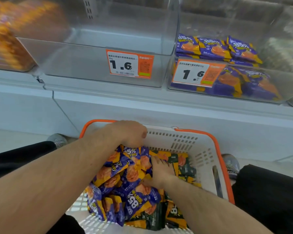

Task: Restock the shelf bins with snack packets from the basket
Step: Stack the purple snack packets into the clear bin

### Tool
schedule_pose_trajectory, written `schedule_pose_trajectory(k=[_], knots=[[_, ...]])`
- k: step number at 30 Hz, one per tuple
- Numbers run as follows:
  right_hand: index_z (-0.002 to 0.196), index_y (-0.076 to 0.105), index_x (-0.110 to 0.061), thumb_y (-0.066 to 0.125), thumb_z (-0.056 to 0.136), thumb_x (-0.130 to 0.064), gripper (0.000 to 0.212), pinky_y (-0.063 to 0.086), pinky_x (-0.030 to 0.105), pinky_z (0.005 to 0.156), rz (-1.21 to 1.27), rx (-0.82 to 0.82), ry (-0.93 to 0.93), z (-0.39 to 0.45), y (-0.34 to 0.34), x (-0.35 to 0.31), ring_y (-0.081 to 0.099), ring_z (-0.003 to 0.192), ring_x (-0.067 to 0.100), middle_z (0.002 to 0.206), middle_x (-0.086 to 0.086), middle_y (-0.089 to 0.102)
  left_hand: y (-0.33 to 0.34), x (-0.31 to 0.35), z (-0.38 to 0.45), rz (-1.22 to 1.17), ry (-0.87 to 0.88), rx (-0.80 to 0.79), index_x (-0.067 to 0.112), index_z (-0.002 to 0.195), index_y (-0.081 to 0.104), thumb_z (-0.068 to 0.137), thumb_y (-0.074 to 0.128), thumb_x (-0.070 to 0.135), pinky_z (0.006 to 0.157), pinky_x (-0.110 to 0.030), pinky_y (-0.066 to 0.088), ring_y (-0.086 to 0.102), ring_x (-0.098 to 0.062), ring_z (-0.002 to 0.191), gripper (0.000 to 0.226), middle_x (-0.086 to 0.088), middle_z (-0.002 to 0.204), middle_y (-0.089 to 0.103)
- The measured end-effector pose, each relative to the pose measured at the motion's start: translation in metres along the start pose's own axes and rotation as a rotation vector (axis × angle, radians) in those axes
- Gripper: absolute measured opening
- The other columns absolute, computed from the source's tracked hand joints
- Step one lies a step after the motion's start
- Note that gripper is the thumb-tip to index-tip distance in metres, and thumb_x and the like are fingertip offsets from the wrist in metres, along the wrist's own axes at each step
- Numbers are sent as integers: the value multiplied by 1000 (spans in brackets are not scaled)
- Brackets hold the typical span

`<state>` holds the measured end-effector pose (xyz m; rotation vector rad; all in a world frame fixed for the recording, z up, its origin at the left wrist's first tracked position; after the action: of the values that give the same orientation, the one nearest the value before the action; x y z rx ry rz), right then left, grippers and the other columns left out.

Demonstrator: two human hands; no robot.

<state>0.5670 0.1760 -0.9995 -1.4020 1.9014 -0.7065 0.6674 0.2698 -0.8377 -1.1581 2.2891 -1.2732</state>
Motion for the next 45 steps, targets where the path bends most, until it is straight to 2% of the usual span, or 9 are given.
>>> schedule_pose_trajectory(k=[9,13,16,20,25,29,35,40,45], knots=[[124,47,-14,46,95,-17,30,40,40,87,-258,300,-98,-51,-25,16,60,99,32,113,9,63,-17,8,-11,-42,13,46,26,143,40,94,51,38,101,-40,42,47,-23,126,52,-1,146,44],[113,62,-23,47,93,-15,26,45,37,85,204,540,-42,-74,-90,28,61,98,29,105,4,68,-25,13,-22,-120,16,41,29,147,32,72,47,71,106,-42,40,45,-21,130,87,4,150,38],[79,65,-17,53,90,-9,18,50,40,73,813,482,31,-85,-126,34,66,89,34,86,13,70,-43,24,-31,-260,65,136,24,145,37,86,58,56,107,-29,36,45,-15,130,71,5,148,41],[88,70,-11,58,90,-1,16,55,47,81,1348,418,-9,-105,-169,32,71,88,34,91,15,75,-74,33,-38,-597,154,336,26,108,60,92,65,27,76,-23,50,63,-13,96,17,8,104,65],[87,72,-15,63,92,-11,11,44,17,54,1121,657,5,-144,-229,34,61,63,3,78,-2,70,-108,36,-64,-786,173,613,19,87,62,91,65,10,41,-8,33,51,8,43,11,11,64,58],[95,68,-6,49,94,-26,28,31,26,46,1463,494,-11,-173,-248,29,41,43,17,59,7,57,-135,54,-94,-630,277,860,28,79,64,87,69,17,53,-15,40,57,-2,61,14,7,68,65],[86,67,-7,51,88,-24,24,46,26,56,1514,258,-135,-213,-290,9,62,54,18,69,10,68,-168,70,-144,-590,542,1337,14,91,74,82,70,26,63,-1,35,52,15,67,16,26,70,56],[85,64,-13,46,86,6,26,48,21,49,1429,460,-289,-229,-343,14,61,58,15,73,4,66,-176,51,-135,-418,412,1418,16,129,58,77,60,49,96,-27,33,52,-14,117,61,9,125,59],[85,63,-17,56,80,12,30,54,45,77,1144,862,-258,-217,-396,30,69,86,35,97,17,68,-163,26,-92,-155,-11,1139,19,153,23,89,61,42,115,-47,3,7,-17,150,78,5,162,16]])
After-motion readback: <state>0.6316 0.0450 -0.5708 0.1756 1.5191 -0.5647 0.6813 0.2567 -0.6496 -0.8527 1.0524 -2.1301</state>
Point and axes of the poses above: each hand's wrist, its own z-axis towards the middle knuckle, its own y-axis out of the palm, x = y × z, the point moved 7 cm from there along z, towards the middle knuckle
